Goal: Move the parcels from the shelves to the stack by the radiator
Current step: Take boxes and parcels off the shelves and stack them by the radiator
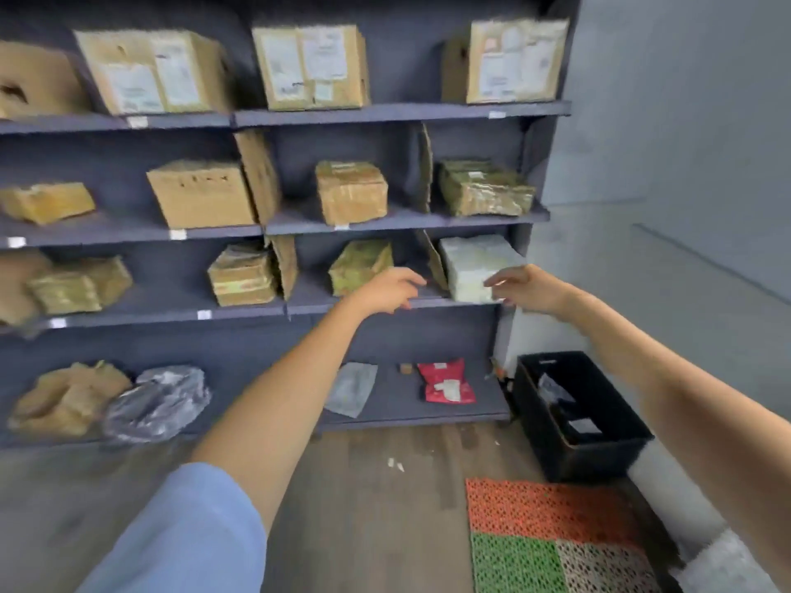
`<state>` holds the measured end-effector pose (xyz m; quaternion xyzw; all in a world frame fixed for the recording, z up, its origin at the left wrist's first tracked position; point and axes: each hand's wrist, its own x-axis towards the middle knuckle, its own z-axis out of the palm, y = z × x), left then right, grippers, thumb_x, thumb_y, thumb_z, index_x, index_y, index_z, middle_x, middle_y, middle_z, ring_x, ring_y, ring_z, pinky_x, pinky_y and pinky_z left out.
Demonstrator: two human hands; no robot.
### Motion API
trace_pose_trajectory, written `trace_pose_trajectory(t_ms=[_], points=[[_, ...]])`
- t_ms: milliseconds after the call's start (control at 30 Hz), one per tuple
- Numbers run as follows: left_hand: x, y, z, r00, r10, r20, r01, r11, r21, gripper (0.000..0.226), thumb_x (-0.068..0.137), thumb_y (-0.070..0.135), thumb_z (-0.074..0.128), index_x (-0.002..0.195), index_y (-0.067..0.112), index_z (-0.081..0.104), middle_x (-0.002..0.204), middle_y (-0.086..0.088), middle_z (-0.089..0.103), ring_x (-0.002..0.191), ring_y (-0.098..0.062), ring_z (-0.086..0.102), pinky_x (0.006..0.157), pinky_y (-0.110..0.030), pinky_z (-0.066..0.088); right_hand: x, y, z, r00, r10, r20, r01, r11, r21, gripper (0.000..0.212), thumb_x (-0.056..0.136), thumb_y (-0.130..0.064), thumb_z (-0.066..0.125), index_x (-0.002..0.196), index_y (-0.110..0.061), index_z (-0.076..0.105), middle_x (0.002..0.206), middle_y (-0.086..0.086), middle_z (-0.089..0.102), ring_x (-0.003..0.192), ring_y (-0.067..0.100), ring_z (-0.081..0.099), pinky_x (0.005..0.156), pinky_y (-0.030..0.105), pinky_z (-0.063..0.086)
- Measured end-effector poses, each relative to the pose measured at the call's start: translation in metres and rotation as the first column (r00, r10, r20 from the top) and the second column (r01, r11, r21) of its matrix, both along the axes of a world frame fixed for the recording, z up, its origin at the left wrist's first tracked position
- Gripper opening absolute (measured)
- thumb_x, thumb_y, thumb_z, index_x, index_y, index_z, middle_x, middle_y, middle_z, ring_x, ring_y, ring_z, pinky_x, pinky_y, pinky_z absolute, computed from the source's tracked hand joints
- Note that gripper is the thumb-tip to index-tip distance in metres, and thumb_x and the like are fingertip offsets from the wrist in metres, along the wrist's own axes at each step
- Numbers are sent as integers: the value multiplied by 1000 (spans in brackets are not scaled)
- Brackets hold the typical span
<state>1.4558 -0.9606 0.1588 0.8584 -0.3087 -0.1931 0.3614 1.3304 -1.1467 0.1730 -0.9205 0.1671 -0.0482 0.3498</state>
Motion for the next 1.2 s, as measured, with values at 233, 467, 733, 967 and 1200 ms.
trace_pose_trajectory(t_ms=[233, 467, 733, 967, 1200], points=[[91, 231, 37, 960, 273, 57, -272, 962, -15, 33, 98, 12, 41, 128, 11, 53, 124, -3, 55, 95, -16, 58, 64, -20, 44, 151, 197, 36, 928, 371, -14, -371, 926, -66, 33, 96, -15, 43, 125, -7, 57, 87, 4, 57, 80, 17, 51, 53, 20, 39], [160, 427, 52, 823, 561, 86, -561, 828, -30, 32, 97, 10, 41, 126, 12, 54, 133, -10, 52, 99, -20, 58, 66, -23, 41, 265, 380, 22, 855, 512, 79, -518, 844, 142, 34, 96, -16, 44, 128, -12, 55, 100, 3, 58, 89, 21, 56, 53, 17, 38], [245, 475, 8, 828, 560, -24, -560, 826, -62, 31, 98, 12, 40, 126, 12, 54, 113, -2, 50, 99, -15, 53, 62, -19, 37, 376, 441, -3, 879, 417, 231, -461, 867, 188, 33, 92, -7, 46, 123, -10, 58, 121, 12, 59, 97, 16, 51, 83, 26, 40], [390, 455, 40, 848, 524, 73, -518, 851, -85, 30, 96, 13, 42, 120, 20, 58, 126, -7, 58, 106, -17, 54, 70, -20, 43, 509, 416, 23, 897, 266, 354, -353, 912, 209, 40, 94, -8, 45, 133, -12, 45, 136, 10, 46, 119, 23, 47, 88, 25, 37], [538, 399, 143, 834, 477, 278, -454, 879, -145, 39, 96, 12, 42, 135, 15, 46, 138, -5, 50, 125, -19, 47, 92, -22, 38, 645, 354, 127, 836, 147, 529, -231, 968, 97, 51, 93, -12, 46, 142, -10, 32, 144, 11, 41, 127, 27, 45, 96, 33, 41]])
